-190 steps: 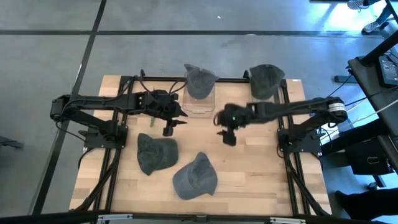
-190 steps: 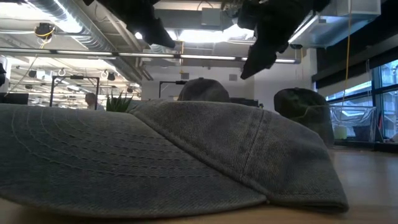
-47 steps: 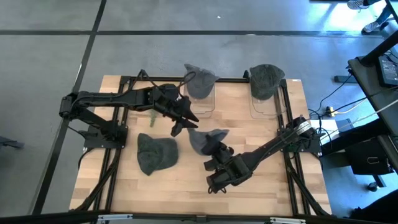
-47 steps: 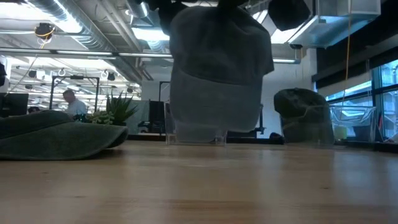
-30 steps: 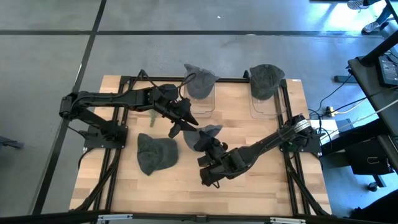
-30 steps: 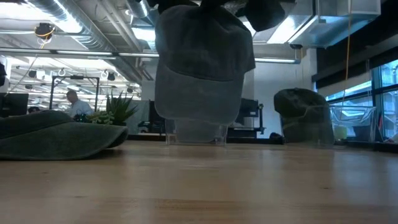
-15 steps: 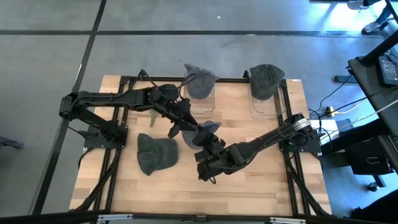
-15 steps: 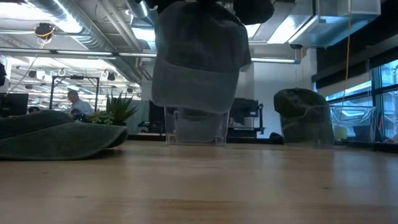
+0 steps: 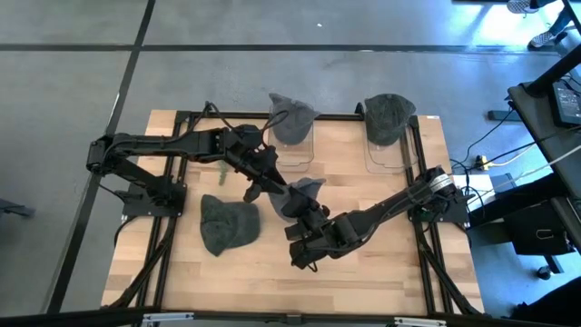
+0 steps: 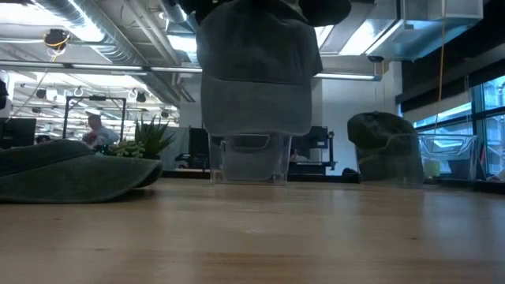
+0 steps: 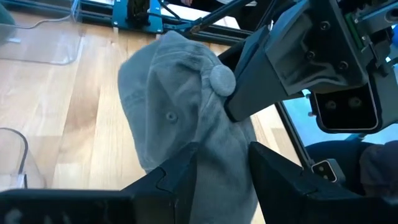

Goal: Pick & Place hat
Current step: Put the gray cap into the left transparent bin

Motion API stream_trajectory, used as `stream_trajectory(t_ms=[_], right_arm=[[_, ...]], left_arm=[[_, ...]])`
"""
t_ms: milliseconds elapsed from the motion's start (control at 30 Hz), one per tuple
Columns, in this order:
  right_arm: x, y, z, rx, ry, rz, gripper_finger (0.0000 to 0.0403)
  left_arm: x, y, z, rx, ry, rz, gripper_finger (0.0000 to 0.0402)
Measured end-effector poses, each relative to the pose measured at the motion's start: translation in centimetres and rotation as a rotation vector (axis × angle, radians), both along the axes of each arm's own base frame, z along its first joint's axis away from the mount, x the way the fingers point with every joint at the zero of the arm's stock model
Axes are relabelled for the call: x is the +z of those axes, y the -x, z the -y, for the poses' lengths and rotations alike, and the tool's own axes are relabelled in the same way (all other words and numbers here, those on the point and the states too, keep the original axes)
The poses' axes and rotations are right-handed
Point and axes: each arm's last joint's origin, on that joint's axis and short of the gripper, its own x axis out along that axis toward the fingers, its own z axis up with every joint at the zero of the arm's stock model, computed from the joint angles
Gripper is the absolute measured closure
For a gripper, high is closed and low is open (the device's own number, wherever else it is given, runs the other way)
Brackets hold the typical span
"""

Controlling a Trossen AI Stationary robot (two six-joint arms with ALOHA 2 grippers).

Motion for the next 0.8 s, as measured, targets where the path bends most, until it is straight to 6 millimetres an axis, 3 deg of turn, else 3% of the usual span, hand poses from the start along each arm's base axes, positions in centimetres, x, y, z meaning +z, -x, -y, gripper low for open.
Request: stream_trajectory(t_ms=[633,800], right_arm=[[0.2,-0.7,1.2,-0.045,-0.003,0.040,0.0396],[0.2,-0.7,1.4,-0.049,-0.003,0.041,0.0396]], left_arm=[[0.1,-0.1,0.4,-0.016,-0.007,0.016,0.0261],[0.1,-0.1,0.4,-0.013,-0.010,0.019,0.0290]])
